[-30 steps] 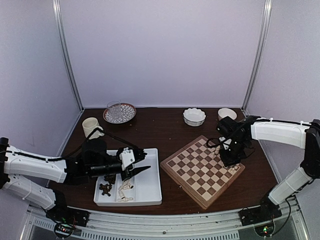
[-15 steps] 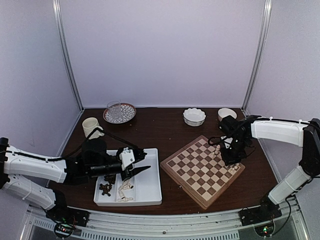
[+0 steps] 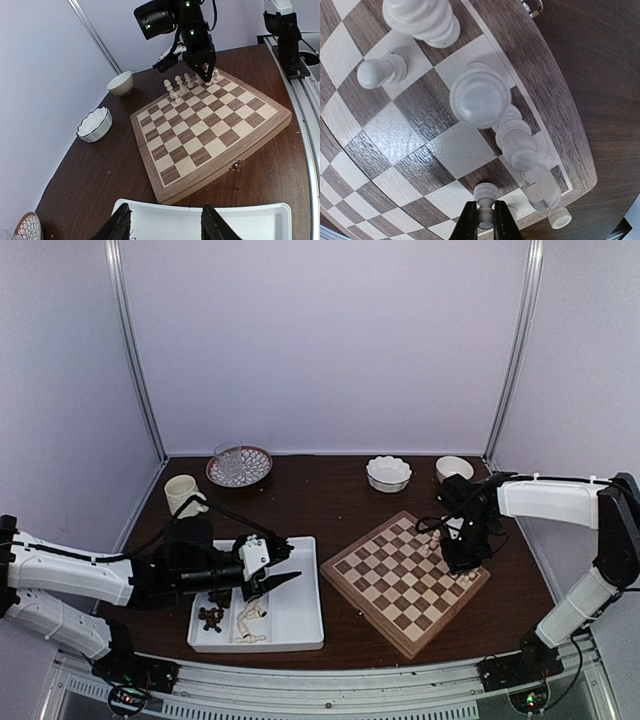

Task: Set up the chess pieces on the board
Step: Place the pawn at b2.

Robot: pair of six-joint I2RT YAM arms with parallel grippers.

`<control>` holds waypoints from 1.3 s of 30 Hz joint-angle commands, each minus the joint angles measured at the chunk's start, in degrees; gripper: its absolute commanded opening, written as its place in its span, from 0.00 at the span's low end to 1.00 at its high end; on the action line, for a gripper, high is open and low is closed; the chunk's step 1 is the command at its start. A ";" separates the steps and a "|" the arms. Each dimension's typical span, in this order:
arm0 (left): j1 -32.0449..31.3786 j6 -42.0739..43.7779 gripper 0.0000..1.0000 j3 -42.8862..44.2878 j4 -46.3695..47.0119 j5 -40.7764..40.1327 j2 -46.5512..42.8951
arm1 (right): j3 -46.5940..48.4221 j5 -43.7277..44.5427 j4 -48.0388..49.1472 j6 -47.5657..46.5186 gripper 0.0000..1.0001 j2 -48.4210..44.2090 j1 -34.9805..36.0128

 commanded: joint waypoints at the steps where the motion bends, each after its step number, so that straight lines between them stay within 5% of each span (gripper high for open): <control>1: -0.11 -0.47 0.48 1.10 0.91 0.23 -0.39 | -0.21 1.36 0.42 -0.18 0.01 0.22 -0.68; 8: -0.13 -0.49 0.49 1.10 0.80 0.23 -0.48 | 0.15 1.39 0.05 -0.19 0.16 0.00 -0.72; 28: -0.16 -0.51 0.50 0.94 0.63 0.15 -1.00 | 4.20 1.90 -4.33 0.08 0.27 -2.79 -0.69; 39: -0.18 -3.66 0.73 1.32 -1.55 -4.83 -2.94 | 11.17 -0.52 -8.84 -0.37 0.26 -9.48 5.23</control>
